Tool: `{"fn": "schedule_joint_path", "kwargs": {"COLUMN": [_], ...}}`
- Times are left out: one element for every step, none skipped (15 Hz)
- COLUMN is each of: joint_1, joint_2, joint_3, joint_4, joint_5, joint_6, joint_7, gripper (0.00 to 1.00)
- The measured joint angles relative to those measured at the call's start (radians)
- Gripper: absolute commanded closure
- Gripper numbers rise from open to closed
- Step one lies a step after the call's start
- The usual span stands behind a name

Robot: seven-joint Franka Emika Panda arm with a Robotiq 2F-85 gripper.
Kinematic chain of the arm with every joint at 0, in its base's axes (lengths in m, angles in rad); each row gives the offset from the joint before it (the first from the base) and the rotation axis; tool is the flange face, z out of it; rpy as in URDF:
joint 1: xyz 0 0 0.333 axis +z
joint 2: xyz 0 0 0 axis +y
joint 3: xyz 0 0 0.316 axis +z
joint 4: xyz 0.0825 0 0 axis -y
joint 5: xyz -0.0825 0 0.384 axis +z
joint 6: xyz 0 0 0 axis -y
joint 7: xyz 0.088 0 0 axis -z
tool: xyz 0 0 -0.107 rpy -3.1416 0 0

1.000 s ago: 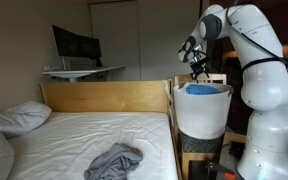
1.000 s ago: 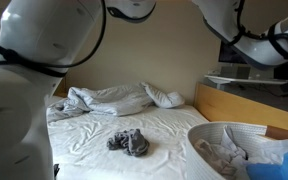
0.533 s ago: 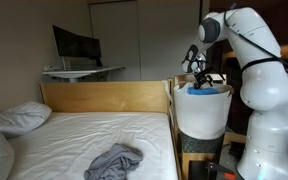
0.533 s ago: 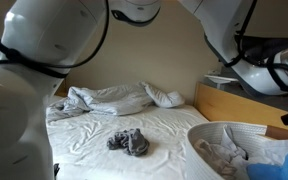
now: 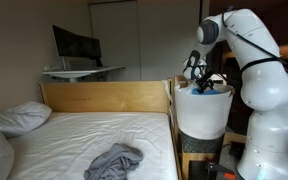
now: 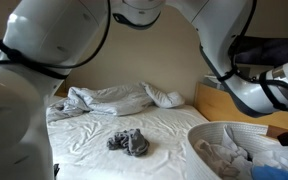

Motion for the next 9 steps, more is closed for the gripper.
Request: {"fn": "schedule_joint_path", "kwargs": {"joint_1": [0.004, 0.01, 0.014, 0.02, 0.025, 0.029, 0.032, 0.035, 0.036], "joint_2": [0.005, 0.008, 0.009, 0.009, 0.009, 0.007, 0.004, -0.001, -0.009], "joint_3": [-0.002, -0.004, -0.005, -0.006, -0.007, -0.007, -0.007, -0.005, -0.002], "joint_4": [-0.004, -0.005, -0.005, -0.005, -0.005, -0.004, -0.003, 0.001, 0.008], "joint_5": [-0.019, -0.033, -0.041, -0.045, -0.045, -0.045, -0.045, -0.041, -0.037], "joint_6": [0.006, 0.008, 0.008, 0.007, 0.006, 0.003, -0.005, -0.021, -0.045], "joint_7": [0.008, 0.016, 0.021, 0.028, 0.032, 0.033, 0.033, 0.03, 0.024], "gripper": [0.64, 0.7, 0.77, 0.83, 0.87, 0.88, 0.9, 0.92, 0.94]}}
